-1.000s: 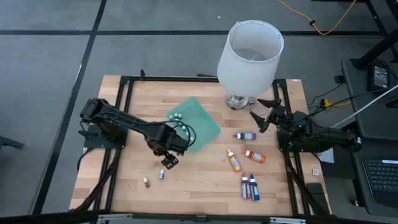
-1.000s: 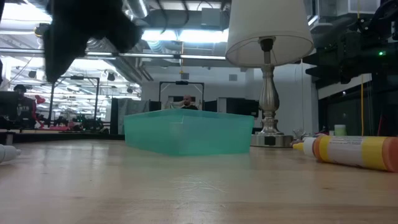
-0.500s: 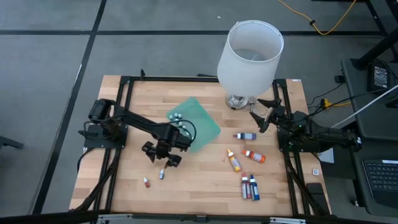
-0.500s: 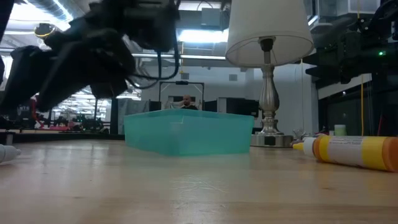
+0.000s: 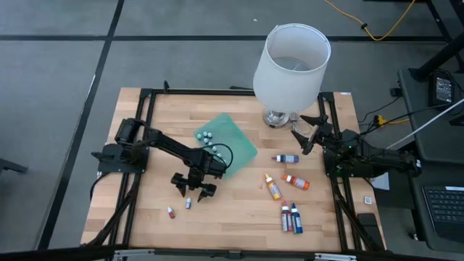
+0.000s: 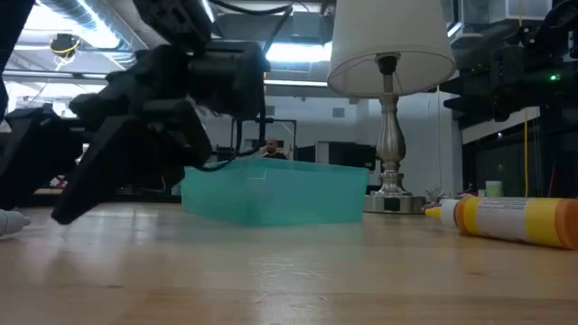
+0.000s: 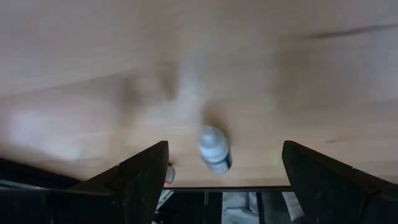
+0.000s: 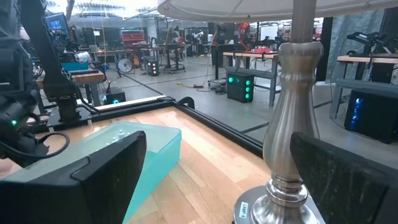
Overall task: Pick & Place food coloring
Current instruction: Put the right small red food coloring bottle into the green bin
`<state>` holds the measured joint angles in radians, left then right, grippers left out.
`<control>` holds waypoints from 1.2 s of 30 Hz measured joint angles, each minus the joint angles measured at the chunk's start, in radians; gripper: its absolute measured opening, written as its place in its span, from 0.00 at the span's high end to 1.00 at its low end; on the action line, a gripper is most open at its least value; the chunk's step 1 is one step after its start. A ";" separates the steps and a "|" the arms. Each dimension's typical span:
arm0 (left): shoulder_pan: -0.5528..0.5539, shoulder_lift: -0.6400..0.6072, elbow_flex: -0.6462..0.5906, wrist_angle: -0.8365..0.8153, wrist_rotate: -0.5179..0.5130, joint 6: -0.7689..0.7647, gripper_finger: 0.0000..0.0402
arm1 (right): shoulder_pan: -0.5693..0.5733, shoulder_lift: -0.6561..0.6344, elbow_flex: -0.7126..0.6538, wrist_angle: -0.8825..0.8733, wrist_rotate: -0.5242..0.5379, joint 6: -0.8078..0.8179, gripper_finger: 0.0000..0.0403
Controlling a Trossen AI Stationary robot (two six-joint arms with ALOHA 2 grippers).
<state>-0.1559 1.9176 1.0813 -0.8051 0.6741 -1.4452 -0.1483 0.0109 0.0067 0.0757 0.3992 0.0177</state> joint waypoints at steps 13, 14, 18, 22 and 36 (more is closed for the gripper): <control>0.001 0.012 -0.031 0.066 0.017 -0.008 0.25 | 0.000 0.000 0.000 0.000 0.000 0.000 0.02; 0.001 0.012 -0.031 0.081 0.017 -0.012 0.26 | 0.000 0.000 0.000 0.000 0.000 0.000 0.02; 0.003 0.011 -0.043 0.137 0.018 -0.040 0.35 | 0.000 0.000 0.000 0.000 0.000 0.000 0.02; 0.002 0.010 -0.054 0.146 0.025 -0.053 0.44 | 0.000 0.000 0.000 0.000 0.000 0.000 0.02; -0.022 0.010 -0.063 0.156 0.062 0.040 0.59 | 0.000 0.000 0.000 0.000 0.000 0.000 0.02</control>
<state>-0.1776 1.9278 1.0183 -0.6491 0.7361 -1.4054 -0.1486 0.0109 0.0067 0.0757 0.3992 0.0177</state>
